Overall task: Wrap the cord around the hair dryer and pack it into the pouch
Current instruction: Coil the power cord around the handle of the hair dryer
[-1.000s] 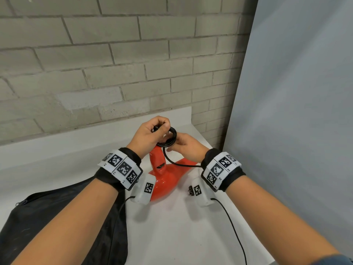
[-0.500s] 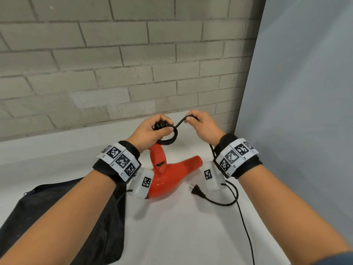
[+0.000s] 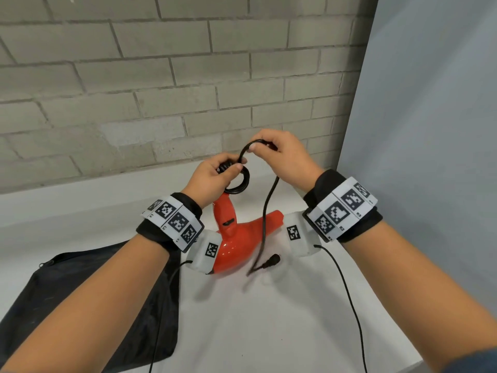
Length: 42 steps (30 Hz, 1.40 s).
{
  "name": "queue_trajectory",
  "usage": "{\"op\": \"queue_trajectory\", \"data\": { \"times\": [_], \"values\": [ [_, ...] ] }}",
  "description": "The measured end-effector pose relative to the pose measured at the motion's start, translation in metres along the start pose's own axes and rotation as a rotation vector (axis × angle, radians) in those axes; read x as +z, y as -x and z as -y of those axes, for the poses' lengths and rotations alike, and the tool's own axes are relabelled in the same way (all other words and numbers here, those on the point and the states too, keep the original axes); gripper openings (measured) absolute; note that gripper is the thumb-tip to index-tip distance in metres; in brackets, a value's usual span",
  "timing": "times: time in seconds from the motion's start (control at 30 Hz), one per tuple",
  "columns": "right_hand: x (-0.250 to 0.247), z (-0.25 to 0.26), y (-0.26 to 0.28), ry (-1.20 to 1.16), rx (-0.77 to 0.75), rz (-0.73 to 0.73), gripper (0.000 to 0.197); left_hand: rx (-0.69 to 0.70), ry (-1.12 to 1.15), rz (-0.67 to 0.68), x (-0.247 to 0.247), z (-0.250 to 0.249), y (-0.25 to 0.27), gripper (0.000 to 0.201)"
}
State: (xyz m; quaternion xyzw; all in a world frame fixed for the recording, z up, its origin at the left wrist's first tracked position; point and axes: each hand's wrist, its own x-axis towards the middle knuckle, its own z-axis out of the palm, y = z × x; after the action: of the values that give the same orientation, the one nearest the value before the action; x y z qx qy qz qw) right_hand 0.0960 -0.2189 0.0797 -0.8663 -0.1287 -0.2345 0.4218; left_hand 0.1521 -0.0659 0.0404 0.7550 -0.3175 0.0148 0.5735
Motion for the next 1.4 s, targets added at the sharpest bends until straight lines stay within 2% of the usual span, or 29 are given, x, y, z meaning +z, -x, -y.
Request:
{"op": "queue_trajectory", "data": {
  "times": [0.07,0.13,0.17,0.23,0.3,0.4,0.5,0.67,0.83,0.9,0.97,1.1,1.23,1.3,1.4],
  "values": [
    [-0.004,-0.007,0.01,-0.219,0.109,0.025,0.037,-0.019,0.04,-0.091,-0.001,0.001,-0.001,0.017],
    [-0.005,-0.02,0.023,-0.421,0.279,0.021,0.044,-0.025,0.043,-0.117,-0.002,0.0,0.0,0.023],
    [-0.004,-0.03,0.031,-0.436,0.375,0.033,0.041,-0.022,0.048,-0.114,-0.001,0.0,0.001,0.024],
    [0.005,-0.052,0.049,-0.228,0.509,0.153,0.027,-0.02,0.057,-0.111,0.0,-0.001,0.003,0.024],
    [0.018,-0.075,0.069,0.104,0.491,0.382,0.022,-0.022,0.057,-0.108,0.002,-0.003,0.004,0.023],
    [0.044,-0.089,0.093,0.366,0.403,0.659,0.025,-0.017,0.042,-0.114,0.006,-0.005,0.004,0.023],
    [0.064,-0.086,0.106,0.531,0.33,0.744,0.033,-0.023,0.033,-0.12,0.008,-0.007,0.004,0.022],
    [0.073,-0.078,0.107,0.711,0.28,0.833,0.032,-0.045,0.014,-0.133,0.009,-0.006,0.003,0.02],
    [0.051,-0.081,0.099,0.598,0.376,0.709,0.022,-0.063,0.03,-0.152,0.009,-0.004,0.001,0.018],
    [0.035,-0.081,0.096,0.438,0.396,0.574,0.023,-0.06,0.02,-0.152,0.009,-0.003,0.001,0.018],
    [0.022,-0.078,0.092,0.233,0.398,0.366,0.031,-0.057,0.011,-0.151,0.008,-0.004,0.001,0.018],
    [0.013,-0.056,0.08,-0.031,0.251,0.026,0.023,-0.049,0.016,-0.149,0.006,-0.002,0.001,0.018],
    [0.028,-0.033,0.068,-0.385,0.101,-0.172,0.036,-0.049,0.022,-0.131,0.007,-0.001,0.002,0.016],
    [0.038,-0.027,0.061,-0.416,0.064,-0.209,0.037,-0.055,0.019,-0.116,0.008,-0.002,0.002,0.016],
    [0.05,-0.023,0.05,-0.249,0.008,-0.272,0.029,-0.069,0.045,-0.082,0.011,-0.003,0.003,0.019]
  ]
}}
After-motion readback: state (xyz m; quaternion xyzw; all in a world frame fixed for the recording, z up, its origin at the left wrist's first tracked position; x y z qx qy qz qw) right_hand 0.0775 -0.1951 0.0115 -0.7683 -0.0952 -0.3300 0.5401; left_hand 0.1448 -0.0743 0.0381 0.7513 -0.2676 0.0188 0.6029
